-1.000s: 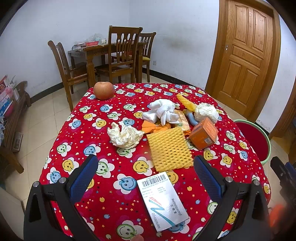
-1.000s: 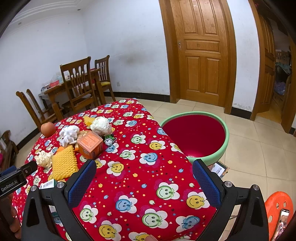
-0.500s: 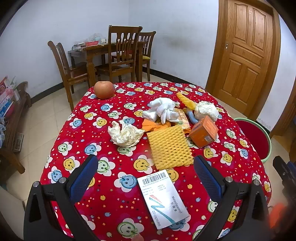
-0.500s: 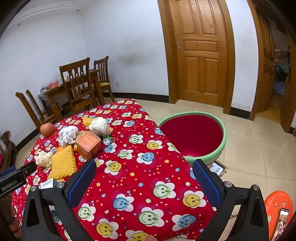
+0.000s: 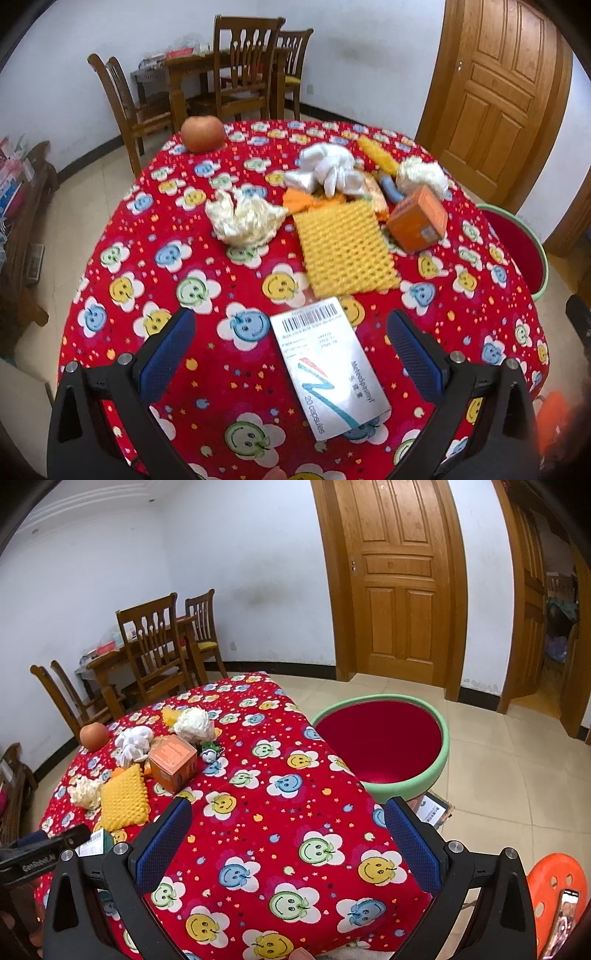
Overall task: Collect trash
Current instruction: 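Grasp the white Meteospasmyl medicine box with the left gripper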
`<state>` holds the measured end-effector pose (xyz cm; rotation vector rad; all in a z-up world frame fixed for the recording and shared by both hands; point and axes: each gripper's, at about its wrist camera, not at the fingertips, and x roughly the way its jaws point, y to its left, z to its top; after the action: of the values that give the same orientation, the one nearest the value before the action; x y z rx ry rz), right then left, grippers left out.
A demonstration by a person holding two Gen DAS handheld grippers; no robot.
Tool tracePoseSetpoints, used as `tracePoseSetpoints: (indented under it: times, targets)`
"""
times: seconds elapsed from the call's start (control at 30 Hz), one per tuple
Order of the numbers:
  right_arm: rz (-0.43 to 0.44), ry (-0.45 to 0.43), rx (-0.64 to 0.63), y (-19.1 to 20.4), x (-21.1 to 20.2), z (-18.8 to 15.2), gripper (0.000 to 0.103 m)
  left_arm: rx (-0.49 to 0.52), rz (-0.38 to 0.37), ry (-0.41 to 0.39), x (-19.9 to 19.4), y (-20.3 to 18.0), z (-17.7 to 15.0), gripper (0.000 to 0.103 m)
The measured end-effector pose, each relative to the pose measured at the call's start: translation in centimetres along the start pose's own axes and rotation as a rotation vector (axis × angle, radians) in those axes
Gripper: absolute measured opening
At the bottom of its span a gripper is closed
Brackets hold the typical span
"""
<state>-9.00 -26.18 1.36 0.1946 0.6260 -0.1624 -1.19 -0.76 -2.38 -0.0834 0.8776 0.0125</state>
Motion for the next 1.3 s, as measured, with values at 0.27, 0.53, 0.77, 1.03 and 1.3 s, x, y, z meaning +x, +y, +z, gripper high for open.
tracePoseSetpoints:
  times: [0.27,0.53,0.77,1.03,1.3]
  targets:
    - [0.003,0.017,0.008,-0.2,0.3,-0.3,0.103,0.019,-0.001,0.06,1.3,-0.8,-0.9,0.101]
    - [0.005,0.029,0.013,-0.3,0.6,-0.6,0.103,-0.012,-0.069,0.126,2.5,-0.7,-1.5,0.087]
    - [0.006,0.033,0.014,-0.2,0.7,-0.6,0.103,0.008,-0.104,0.129,2.5,-0.9,-1.9,0.065]
    - [0.01,0.045,0.008,0.2,1.2,-0.7,0.103,0.016,-0.127,0.059,0.7,-0.5,-1.1,0.064]
    - [0.027,0.053,-0.029,1.7,2.2,-0.1,0.103,0.026,-0.1,-0.042,-0.6,0.3,1.9,0.064]
